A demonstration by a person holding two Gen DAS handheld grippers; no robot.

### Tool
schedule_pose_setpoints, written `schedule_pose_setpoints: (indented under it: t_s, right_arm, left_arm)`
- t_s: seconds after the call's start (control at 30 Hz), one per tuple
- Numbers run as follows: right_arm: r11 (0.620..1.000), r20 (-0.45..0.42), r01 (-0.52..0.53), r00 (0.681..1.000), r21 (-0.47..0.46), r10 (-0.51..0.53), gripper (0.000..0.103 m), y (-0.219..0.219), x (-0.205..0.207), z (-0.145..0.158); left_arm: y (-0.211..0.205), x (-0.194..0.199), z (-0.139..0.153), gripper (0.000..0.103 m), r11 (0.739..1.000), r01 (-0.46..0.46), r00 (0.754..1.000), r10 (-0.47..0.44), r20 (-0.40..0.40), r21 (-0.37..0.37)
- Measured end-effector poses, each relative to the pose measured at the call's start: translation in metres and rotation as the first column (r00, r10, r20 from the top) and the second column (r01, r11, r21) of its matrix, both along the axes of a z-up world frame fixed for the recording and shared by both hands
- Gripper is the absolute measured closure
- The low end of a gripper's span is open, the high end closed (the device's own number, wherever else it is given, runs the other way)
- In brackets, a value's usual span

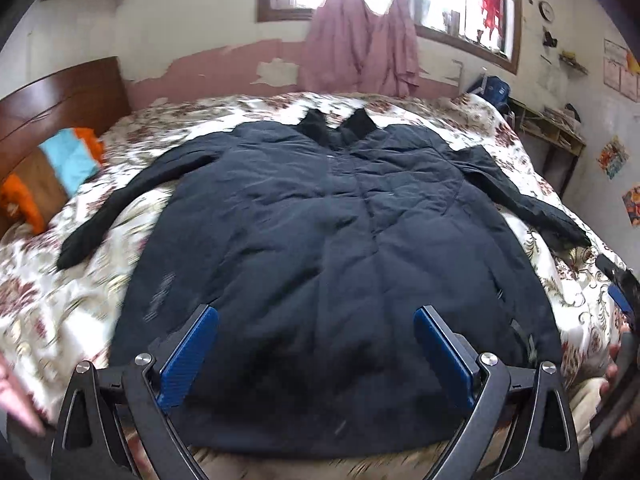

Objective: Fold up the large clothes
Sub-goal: 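Grasp the black jacket sleeve with the right tool and lift it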

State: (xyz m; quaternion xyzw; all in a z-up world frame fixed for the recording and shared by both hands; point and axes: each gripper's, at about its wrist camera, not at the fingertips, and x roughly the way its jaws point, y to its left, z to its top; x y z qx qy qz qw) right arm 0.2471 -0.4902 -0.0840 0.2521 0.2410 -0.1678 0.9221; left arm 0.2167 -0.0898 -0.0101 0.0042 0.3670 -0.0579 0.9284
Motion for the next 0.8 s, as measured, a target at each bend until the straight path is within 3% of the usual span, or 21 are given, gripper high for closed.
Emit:
schedule_pose_setpoints:
  t_s: [0.17,0.3,0.4,0.57,0.67,0.8]
  right_arm:
    - [0.991,-0.027,0.112,0.994,0.078,-0.110,0.001,-0.068,0.061,-0.015]
    - [0.963,-0.055,0.198,0.980,0.182,-0.192,0.001,-0.123,0.111,-0.035]
    - [0.945,-0.076,0.257,0.966,0.202,-0.247,0.001,-0.148,0.135,-0.052]
    - [0.904,-0.100,0.319,0.948,0.285,-0.303,0.001,-0.185,0.156,-0.081]
    - [0.875,-0.112,0.323,0.946,0.362,-0.303,0.001,-0.201,0.169,-0.100]
    - [0.863,-0.075,0.321,0.945,0.390,-0.318,0.001,-0.214,0.182,-0.114]
  left_arm:
    - [-0.050,0.056,0.000,0.005,0.997,0.083,0.996,-0.083,-0.023,-0.007]
    - [-0.084,0.096,0.001,0.005,0.992,0.126,0.992,-0.126,-0.004,-0.011]
    - [-0.113,0.128,0.000,0.005,0.988,0.156,0.988,-0.156,0.010,-0.008]
    - [-0.166,0.180,-0.004,0.005,0.978,0.211,0.977,-0.210,0.035,-0.009]
    - [-0.195,0.211,-0.012,0.005,0.969,0.243,0.970,-0.243,0.014,-0.046]
    - [-0.227,0.249,-0.028,0.005,0.966,0.251,0.968,-0.252,-0.015,-0.054]
